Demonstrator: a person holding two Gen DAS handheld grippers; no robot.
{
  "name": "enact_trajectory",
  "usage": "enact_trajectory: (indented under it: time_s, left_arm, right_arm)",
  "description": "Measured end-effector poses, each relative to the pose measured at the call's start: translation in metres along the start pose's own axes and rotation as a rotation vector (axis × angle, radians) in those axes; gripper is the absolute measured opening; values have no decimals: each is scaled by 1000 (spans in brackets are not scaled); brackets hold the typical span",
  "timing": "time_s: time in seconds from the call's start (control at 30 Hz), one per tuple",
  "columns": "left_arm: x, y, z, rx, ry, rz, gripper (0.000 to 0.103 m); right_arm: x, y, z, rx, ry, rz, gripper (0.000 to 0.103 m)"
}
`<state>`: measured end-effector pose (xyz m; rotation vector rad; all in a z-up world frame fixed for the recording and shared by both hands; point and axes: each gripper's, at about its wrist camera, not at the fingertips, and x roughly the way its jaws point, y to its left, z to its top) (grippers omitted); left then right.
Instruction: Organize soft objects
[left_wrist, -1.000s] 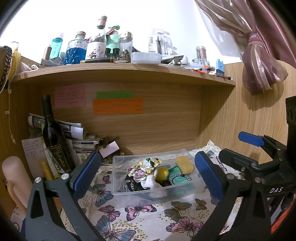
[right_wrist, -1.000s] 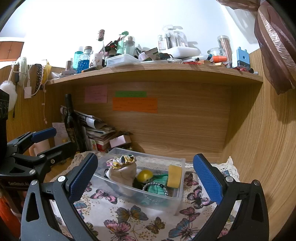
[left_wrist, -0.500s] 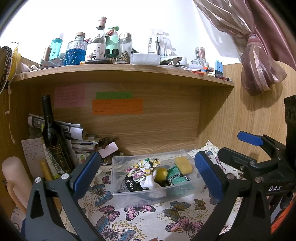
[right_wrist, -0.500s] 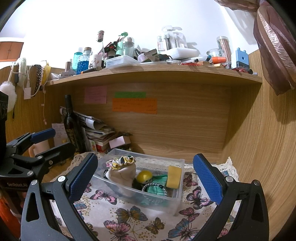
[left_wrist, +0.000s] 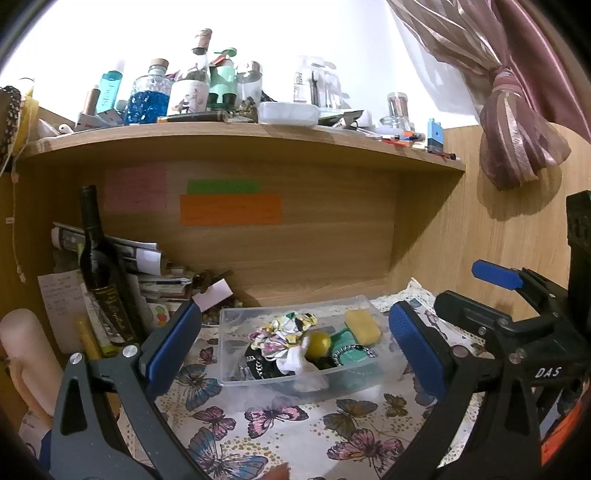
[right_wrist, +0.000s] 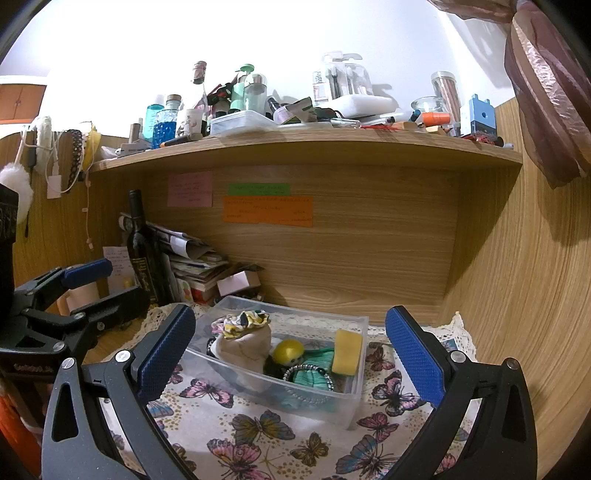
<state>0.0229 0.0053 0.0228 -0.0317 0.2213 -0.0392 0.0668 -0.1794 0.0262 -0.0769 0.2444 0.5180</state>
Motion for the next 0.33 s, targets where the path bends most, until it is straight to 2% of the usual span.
enact_trajectory:
  time_s: [0.33]
  left_arm:
    - [1, 1, -1, -2, 13, -26, 103]
  right_arm:
    - [2, 1, -1, 16, 10, -4, 103]
